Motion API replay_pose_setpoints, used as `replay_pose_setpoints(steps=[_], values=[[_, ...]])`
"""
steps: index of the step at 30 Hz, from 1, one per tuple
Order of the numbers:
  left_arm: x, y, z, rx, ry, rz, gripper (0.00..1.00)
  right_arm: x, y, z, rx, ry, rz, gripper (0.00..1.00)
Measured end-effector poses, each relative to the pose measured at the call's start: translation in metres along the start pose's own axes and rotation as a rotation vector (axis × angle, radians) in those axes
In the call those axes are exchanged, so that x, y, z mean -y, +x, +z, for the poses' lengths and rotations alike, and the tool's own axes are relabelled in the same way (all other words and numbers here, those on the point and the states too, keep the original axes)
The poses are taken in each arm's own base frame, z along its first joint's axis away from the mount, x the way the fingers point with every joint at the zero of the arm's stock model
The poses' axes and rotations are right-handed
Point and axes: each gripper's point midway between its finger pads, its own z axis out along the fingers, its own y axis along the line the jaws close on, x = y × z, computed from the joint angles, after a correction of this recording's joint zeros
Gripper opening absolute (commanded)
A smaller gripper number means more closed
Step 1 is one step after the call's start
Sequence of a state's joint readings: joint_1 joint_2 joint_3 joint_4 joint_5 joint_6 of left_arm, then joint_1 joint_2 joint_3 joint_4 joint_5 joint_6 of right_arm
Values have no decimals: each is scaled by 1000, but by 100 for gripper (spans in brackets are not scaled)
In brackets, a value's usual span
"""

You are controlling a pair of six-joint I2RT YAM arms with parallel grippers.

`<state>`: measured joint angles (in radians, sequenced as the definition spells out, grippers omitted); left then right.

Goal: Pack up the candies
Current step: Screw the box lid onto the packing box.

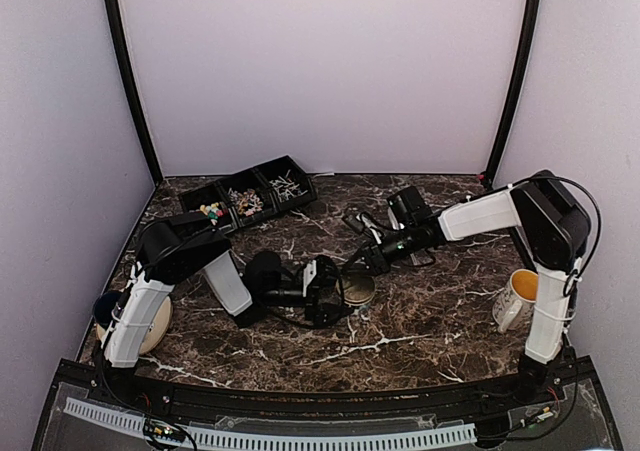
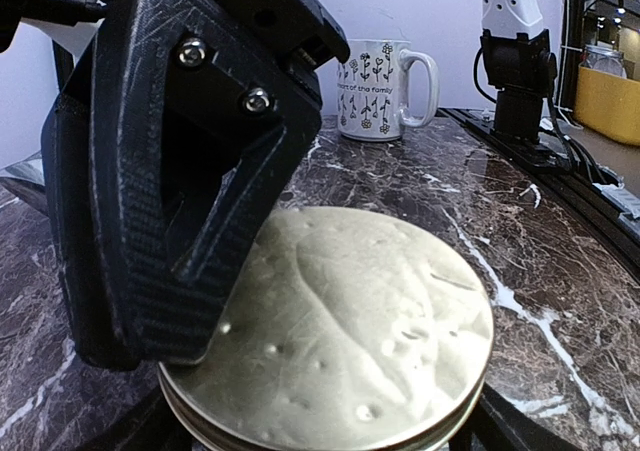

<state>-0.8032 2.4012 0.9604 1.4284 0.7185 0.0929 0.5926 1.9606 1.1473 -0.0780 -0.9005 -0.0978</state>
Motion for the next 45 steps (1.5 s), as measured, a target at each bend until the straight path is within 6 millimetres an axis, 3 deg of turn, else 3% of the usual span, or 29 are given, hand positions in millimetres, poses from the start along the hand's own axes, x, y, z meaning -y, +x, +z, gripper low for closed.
replay_pose_setpoints(steps=[11, 22, 30, 37, 42, 45], values=[[4, 0, 2, 0, 16, 1, 84, -1, 14, -18, 22, 92, -20, 18], [7, 0, 3, 1, 29, 0, 84, -6, 32, -37, 25, 197, -5, 20], [2, 0, 2, 0, 4, 0, 83, -16, 49, -56, 1, 285, 12, 50], [1, 0, 2, 0, 1, -1, 83, -37, 35, -79, 80, 369, -160, 67], [1, 0, 2, 0, 0, -1, 83, -56, 39, -67, 58, 351, -335, 80], [1, 0, 2, 0, -1, -1, 83, -68, 51, -56, 29, 326, -461, 80]])
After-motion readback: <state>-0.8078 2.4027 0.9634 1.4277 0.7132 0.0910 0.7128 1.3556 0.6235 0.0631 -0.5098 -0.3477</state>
